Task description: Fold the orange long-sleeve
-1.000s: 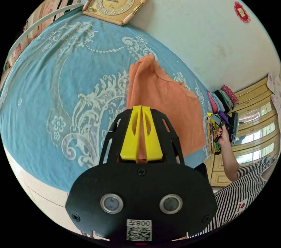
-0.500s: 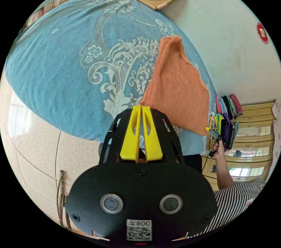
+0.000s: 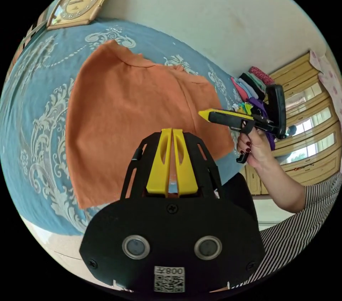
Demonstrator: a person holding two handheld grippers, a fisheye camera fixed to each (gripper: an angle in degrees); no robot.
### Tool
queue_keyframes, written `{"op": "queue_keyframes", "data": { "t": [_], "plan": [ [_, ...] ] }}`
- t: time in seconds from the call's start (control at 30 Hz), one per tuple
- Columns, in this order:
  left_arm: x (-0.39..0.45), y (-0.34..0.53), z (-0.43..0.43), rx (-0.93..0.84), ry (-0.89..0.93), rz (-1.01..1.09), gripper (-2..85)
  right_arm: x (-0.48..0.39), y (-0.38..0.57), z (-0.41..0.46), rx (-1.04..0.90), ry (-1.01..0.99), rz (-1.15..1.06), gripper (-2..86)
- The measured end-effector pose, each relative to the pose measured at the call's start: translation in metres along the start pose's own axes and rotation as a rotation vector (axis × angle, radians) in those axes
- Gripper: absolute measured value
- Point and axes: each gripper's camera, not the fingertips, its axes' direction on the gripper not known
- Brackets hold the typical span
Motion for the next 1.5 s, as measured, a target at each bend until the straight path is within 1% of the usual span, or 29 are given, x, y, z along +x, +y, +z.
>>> {"op": "queue_keyframes", "data": {
  "t": [0.07,0.1,0.13,0.2,0.27,0.33,0.4,0.47,0.53,0.57,0.63,0.67,0.7,0.8,0.93,0.97,1.0,1.07,1.1,1.17,1.27,1.37,1.5],
  "plan": [
    [0.004,-0.007,0.029,-0.097,-0.096,0.037,0.2,-0.006,-0.011,0.047,-0.131,0.064,-0.016,0.0],
    [0.003,-0.006,0.035,-0.122,-0.107,0.051,0.2,-0.007,-0.01,0.061,-0.117,0.062,-0.022,-0.1],
    [0.0,-0.003,0.037,-0.102,-0.093,0.074,0.2,-0.008,-0.01,0.062,-0.107,0.039,-0.009,-0.1],
    [-0.01,0.002,0.032,-0.099,-0.023,0.049,0.2,-0.009,-0.01,0.06,-0.112,-0.003,-0.011,0.0],
    [-0.015,0.01,0.017,-0.056,0.03,0.01,0.2,-0.011,-0.012,0.05,-0.055,-0.019,-0.001,0.0],
    [-0.01,0.016,0.007,-0.018,0.015,0.024,0.2,-0.009,-0.025,0.039,0.042,-0.044,0.029,0.0],
    [-0.005,0.021,0.005,-0.009,0.027,0.055,0.2,-0.011,-0.044,0.044,0.072,-0.026,0.03,0.1],
    [-0.006,0.025,0.017,-0.066,-0.03,0.08,0.3,-0.012,-0.065,0.061,0.06,0.041,0.033,0.1],
    [-0.012,0.028,0.019,-0.059,-0.02,0.082,0.4,-0.005,-0.09,0.104,-0.081,0.047,0.051,0.1],
    [-0.016,0.03,0.016,-0.059,0.006,0.069,0.4,-0.004,-0.093,0.114,-0.114,0.047,0.045,0.1],
    [-0.022,0.033,0.007,-0.058,0.022,0.046,0.6,-0.008,-0.094,0.117,-0.106,0.028,0.033,0.2],
    [-0.024,0.038,-0.003,-0.052,0.002,0.037,0.8,-0.01,-0.092,0.113,-0.09,0.034,0.025,0.2],
    [-0.025,0.042,-0.008,-0.045,-0.012,0.033,0.9,-0.016,-0.083,0.103,-0.044,0.039,0.01,0.2],
    [-0.043,0.069,-0.041,-0.012,-0.013,-0.021,1.9,-0.025,-0.044,0.074,0.049,-0.013,-0.001,0.2],
    [-0.091,0.122,-0.09,0.053,0.011,-0.22,5.0,-0.04,0.016,0.072,0.081,-0.103,0.038,0.2],
    [-0.108,0.137,-0.099,0.067,0.031,-0.299,6.0,-0.043,0.021,0.078,0.071,-0.115,0.037,0.2],
    [-0.115,0.144,-0.103,0.076,0.041,-0.334,6.4,-0.05,0.025,0.093,0.04,-0.121,0.032,0.2],
    [-0.142,0.167,-0.11,0.108,0.109,-0.478,7.6,-0.059,0.025,0.12,-0.016,-0.13,0.034,0.2],
    [-0.148,0.173,-0.111,0.12,0.132,-0.512,7.9,-0.066,0.021,0.138,-0.046,-0.133,0.017,0.2],
    [-0.168,0.19,-0.107,0.157,0.216,-0.625,8.8,-0.073,0.014,0.168,-0.123,-0.081,0.016,0.2],
    [-0.182,0.196,-0.097,0.185,0.297,-0.685,9.1,-0.077,0.005,0.192,-0.134,-0.056,0.014,0.2],
    [-0.189,0.195,-0.093,0.215,0.345,-0.7,8.4,-0.08,-0.003,0.206,-0.15,-0.064,0.017,0.2],
    [-0.196,0.198,-0.091,0.252,0.366,-0.735,6.3,-0.094,-0.019,0.228,-0.182,-0.002,-0.009,0.2]
  ]
}}
